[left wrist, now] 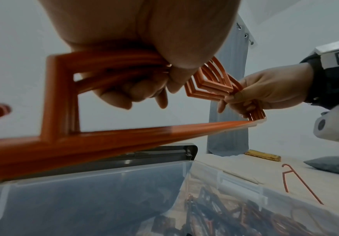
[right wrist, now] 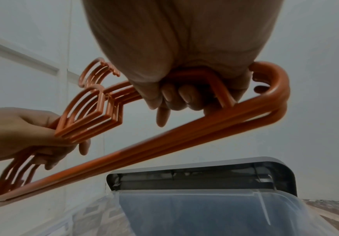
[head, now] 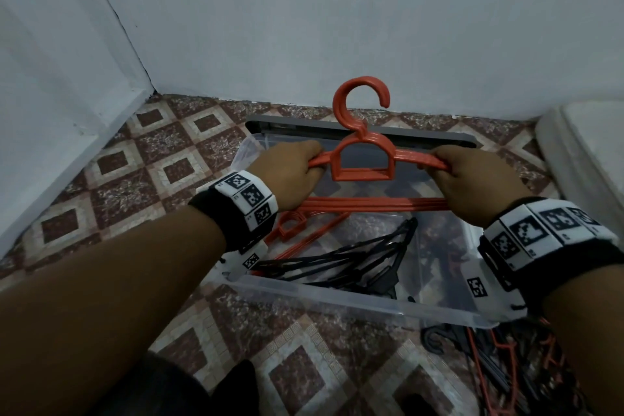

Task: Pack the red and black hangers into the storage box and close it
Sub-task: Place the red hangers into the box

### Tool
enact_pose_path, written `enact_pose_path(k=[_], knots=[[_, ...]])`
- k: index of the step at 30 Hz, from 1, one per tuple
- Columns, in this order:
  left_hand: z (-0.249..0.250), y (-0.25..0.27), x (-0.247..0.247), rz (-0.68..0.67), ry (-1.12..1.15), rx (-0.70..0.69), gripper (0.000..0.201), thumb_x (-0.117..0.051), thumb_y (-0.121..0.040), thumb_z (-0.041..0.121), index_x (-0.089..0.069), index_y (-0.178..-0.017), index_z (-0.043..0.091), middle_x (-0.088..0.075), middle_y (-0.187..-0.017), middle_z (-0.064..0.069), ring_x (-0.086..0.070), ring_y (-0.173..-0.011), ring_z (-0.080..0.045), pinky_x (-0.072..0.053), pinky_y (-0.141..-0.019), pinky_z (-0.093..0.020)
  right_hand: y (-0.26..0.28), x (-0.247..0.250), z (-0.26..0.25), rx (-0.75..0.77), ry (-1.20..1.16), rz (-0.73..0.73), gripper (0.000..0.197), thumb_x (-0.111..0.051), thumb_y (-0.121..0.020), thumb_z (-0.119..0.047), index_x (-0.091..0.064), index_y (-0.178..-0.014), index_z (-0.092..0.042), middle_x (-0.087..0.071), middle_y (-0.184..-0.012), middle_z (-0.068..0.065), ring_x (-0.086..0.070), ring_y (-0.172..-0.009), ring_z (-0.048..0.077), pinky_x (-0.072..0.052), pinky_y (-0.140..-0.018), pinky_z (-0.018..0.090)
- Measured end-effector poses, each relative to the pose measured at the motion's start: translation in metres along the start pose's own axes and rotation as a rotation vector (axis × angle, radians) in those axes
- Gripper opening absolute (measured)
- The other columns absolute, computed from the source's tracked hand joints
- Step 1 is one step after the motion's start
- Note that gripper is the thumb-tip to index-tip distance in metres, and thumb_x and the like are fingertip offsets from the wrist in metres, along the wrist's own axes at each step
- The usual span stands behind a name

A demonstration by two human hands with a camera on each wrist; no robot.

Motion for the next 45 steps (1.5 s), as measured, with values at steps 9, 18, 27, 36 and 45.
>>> enact_pose_path(k=[9,18,27,36,45], knots=[[-0.019,-0.009,0.041,0.092,0.039,0.112,0.011,-0.056,-0.093,0.028,-0.061,-0.086,0.022,-0.061,-0.080,0.003,-0.055,-0.076,-0.018,-0.033,-0.063,-0.030,0.000,0.029,0.006,0.028,-0.074,0.322,0.063,-0.062,-0.080,-0.065,-0.051,-0.132,-0.030,-0.057,-0.121,0.009,-0.057,-0.110,0.030,-0.048,-0.095,0.048],[-0.029,-0.003,0.053,0.160,0.484,0.279,0.020,-0.057,-0.088,0.033,-0.068,-0.073,0.024,-0.051,-0.051,0.009,-0.046,-0.047,-0.009,-0.037,-0.053,-0.027,0.001,0.009,-0.014,-0.218,-1.326,-0.068,0.085,-0.071,-0.063,-0.074,-0.054,-0.129,-0.024,-0.067,-0.124,0.000,-0.067,-0.109,0.016,-0.044,-0.105,0.046],[0.037,0.005,0.001,-0.399,1.226,0.254,0.028,-0.051,-0.098,0.021,-0.057,-0.073,0.012,-0.028,-0.054,-0.001,-0.024,-0.044,-0.011,-0.019,-0.046,-0.024,0.032,0.075,-0.103,0.406,-1.793,-0.080,0.039,-0.065,-0.071,-0.053,-0.067,-0.077,-0.015,-0.068,-0.073,0.005,-0.067,-0.078,0.028,-0.054,-0.081,0.042],[0.050,0.001,-0.004,-0.338,0.813,0.129,0.019,-0.059,-0.096,0.030,-0.071,-0.100,0.015,-0.071,-0.090,-0.012,-0.065,-0.073,-0.013,-0.052,-0.068,-0.015,0.037,0.070,-0.132,0.449,-1.637,-0.220,0.049,-0.037,-0.087,-0.051,-0.034,-0.052,-0.017,-0.022,-0.042,0.000,-0.022,-0.038,0.014,-0.036,-0.053,0.032],[-0.033,0.004,0.102,0.518,0.254,0.356,0.042,-0.047,-0.094,0.058,-0.063,-0.096,0.019,-0.069,-0.088,-0.001,-0.065,-0.083,-0.020,-0.053,-0.077,-0.036,-0.024,-0.001,-0.082,0.227,-0.601,-0.036,0.052,-0.048,-0.087,-0.072,-0.061,-0.063,-0.028,-0.057,-0.050,-0.005,-0.055,-0.046,0.009,-0.044,-0.052,0.019]])
Point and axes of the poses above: each hand's wrist, its own y-axis away from the middle knuckle, its own x-axis out of the back of the hand, z = x × y, the point moved 5 cm from there along -y, towards the middle knuckle
